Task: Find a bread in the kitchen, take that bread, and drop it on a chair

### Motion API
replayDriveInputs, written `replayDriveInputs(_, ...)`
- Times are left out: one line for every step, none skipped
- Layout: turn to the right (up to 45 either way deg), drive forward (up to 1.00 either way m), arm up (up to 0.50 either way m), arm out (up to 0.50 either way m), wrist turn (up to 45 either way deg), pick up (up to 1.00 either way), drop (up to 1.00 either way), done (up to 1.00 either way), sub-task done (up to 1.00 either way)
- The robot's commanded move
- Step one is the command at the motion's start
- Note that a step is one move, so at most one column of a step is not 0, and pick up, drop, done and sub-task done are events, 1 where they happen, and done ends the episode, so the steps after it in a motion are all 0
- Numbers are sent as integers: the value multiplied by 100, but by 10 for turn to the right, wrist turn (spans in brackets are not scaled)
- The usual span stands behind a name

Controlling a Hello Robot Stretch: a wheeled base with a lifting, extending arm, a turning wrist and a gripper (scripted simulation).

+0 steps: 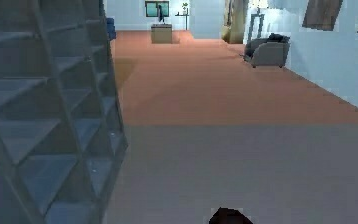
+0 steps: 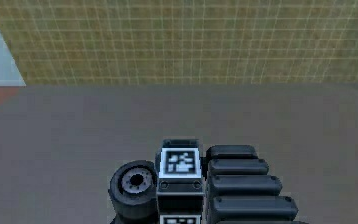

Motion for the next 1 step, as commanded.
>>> replayDriveInputs(0, 30, 0, 0, 0, 0, 0, 0, 0)
